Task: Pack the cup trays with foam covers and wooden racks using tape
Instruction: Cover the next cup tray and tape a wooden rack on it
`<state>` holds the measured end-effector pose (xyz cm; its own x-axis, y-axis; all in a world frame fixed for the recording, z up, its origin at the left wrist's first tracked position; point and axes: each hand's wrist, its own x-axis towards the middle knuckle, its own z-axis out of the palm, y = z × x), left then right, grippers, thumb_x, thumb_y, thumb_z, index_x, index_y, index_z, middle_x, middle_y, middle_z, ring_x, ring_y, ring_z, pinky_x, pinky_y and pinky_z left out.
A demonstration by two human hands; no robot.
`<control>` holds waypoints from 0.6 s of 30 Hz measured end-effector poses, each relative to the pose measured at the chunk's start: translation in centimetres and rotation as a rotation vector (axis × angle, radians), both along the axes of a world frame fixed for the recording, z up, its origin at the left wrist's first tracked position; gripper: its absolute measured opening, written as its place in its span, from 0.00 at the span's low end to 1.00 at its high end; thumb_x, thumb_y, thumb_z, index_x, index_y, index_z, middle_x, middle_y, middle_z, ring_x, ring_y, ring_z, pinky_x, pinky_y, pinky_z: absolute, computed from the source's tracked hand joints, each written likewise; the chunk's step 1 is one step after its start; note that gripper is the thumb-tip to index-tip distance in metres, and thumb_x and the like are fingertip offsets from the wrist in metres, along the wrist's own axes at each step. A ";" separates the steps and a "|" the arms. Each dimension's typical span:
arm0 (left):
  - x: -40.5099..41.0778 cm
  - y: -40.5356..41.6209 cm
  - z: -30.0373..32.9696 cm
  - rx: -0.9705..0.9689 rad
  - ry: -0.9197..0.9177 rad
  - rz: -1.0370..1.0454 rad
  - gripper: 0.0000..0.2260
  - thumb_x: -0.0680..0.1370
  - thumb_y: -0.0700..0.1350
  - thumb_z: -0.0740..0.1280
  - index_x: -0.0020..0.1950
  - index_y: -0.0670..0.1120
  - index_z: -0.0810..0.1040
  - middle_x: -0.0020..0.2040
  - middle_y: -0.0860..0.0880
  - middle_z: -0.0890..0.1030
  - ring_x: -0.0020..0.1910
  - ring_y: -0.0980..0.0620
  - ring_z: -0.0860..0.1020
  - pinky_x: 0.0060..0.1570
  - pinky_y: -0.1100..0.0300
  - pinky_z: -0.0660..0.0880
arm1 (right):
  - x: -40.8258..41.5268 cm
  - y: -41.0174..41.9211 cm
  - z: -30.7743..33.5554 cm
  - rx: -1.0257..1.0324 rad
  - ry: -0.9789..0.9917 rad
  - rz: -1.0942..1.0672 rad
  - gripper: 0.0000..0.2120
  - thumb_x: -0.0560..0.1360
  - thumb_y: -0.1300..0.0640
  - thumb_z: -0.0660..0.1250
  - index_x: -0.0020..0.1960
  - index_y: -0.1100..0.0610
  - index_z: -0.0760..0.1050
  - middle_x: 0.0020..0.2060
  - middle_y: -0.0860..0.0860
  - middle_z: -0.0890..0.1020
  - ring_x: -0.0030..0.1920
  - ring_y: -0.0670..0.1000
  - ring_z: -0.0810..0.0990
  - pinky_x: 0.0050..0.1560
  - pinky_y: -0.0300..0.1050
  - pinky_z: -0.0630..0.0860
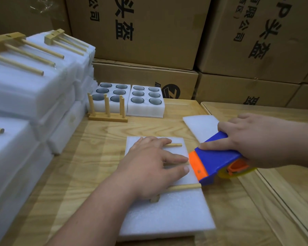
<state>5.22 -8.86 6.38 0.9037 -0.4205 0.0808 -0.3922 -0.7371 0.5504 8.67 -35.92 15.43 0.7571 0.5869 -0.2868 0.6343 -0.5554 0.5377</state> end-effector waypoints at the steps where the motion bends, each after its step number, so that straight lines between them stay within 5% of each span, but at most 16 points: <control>1: 0.0 0.0 0.0 0.002 0.000 0.001 0.17 0.74 0.71 0.57 0.63 0.77 0.72 0.78 0.64 0.61 0.73 0.64 0.52 0.77 0.53 0.50 | -0.2 0.6 0.4 -0.037 -0.018 0.012 0.39 0.78 0.38 0.59 0.73 0.27 0.30 0.52 0.49 0.65 0.47 0.53 0.66 0.50 0.50 0.60; 4: 0.0 -0.1 0.0 0.006 -0.004 0.006 0.20 0.72 0.72 0.56 0.63 0.76 0.73 0.77 0.64 0.62 0.74 0.63 0.53 0.77 0.54 0.50 | -0.9 3.0 1.8 -0.168 -0.058 0.034 0.39 0.78 0.44 0.62 0.74 0.29 0.37 0.53 0.51 0.67 0.46 0.55 0.65 0.51 0.53 0.62; 9: 0.0 -0.2 0.0 0.018 -0.047 0.020 0.26 0.70 0.72 0.55 0.67 0.70 0.73 0.76 0.64 0.64 0.74 0.62 0.55 0.77 0.53 0.52 | -1.8 7.3 3.2 -0.334 -0.078 0.001 0.28 0.73 0.44 0.71 0.67 0.41 0.61 0.46 0.50 0.69 0.45 0.53 0.72 0.53 0.52 0.60; 14: 0.1 -0.3 -0.2 0.031 -0.085 0.017 0.22 0.74 0.70 0.61 0.65 0.66 0.75 0.76 0.62 0.65 0.72 0.62 0.56 0.76 0.55 0.53 | -2.1 10.4 3.6 -0.400 -0.014 -0.039 0.23 0.75 0.43 0.71 0.64 0.49 0.68 0.47 0.49 0.71 0.49 0.52 0.74 0.58 0.52 0.61; 18: 0.1 -0.5 -0.1 0.035 -0.081 0.016 0.25 0.70 0.71 0.57 0.63 0.67 0.76 0.75 0.61 0.67 0.72 0.59 0.58 0.75 0.55 0.55 | -2.5 12.4 3.0 -0.470 -0.005 -0.032 0.15 0.80 0.46 0.67 0.64 0.50 0.73 0.55 0.51 0.77 0.51 0.54 0.74 0.63 0.53 0.61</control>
<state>5.35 -9.40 6.29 0.9016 -0.4097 0.1389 -0.4219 -0.7621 0.4911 6.17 -23.57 18.45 0.7750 0.3706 -0.5119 0.6173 -0.2702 0.7388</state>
